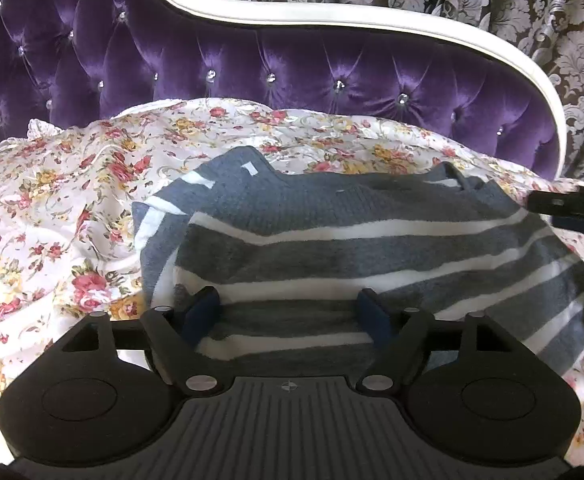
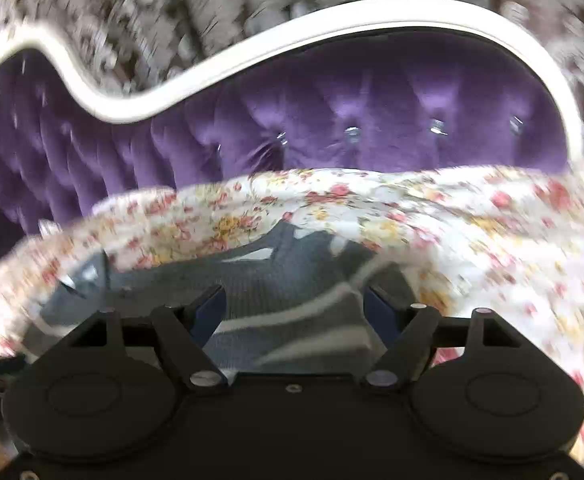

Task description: Fold small clothes

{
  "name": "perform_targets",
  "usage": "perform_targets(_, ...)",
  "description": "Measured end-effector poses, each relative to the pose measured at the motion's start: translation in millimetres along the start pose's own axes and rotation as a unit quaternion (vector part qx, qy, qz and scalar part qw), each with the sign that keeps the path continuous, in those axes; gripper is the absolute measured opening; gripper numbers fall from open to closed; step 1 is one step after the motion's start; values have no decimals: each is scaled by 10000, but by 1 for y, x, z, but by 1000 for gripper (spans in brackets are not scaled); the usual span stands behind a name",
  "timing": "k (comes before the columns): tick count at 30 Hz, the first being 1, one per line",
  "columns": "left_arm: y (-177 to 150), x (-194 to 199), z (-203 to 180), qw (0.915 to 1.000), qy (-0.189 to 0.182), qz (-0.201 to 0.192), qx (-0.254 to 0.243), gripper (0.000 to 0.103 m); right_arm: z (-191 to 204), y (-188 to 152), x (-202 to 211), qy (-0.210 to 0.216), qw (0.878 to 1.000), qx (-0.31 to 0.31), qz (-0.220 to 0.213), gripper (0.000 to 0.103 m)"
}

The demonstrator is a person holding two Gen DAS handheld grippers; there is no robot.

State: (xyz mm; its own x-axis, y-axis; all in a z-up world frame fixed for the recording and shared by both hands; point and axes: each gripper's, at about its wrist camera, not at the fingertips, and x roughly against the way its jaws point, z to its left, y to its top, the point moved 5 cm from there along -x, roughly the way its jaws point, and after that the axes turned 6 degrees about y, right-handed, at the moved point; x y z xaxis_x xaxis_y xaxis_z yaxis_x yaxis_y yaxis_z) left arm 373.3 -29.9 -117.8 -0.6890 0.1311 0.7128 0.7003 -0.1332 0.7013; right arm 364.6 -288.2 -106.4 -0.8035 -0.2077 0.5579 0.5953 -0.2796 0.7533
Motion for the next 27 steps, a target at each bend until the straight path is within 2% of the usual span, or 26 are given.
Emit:
perform_targets(5,2,-5,-5,9999,89,125,-54,85,-23,-11,32,221,9976,-657,22,86)
perform_targets(10,2,-9,-8,9996,173,199,-90,88,-31,-24,42,332,9921,-1186,245,87)
perform_targets(16,3,-10,-8,9993,217,297,-106,89,-26,-34,41,707,9857,-1441,515,91)
perform_targets(20,4,-12,-8,9990,250,338,-121,89,-27,-40,37,799,9832,-1512,645,91)
perform_targets(27,3,-12,-8,9990,270,336,-132,90,-37,-42,37,1087,9747,-1834,676,92)
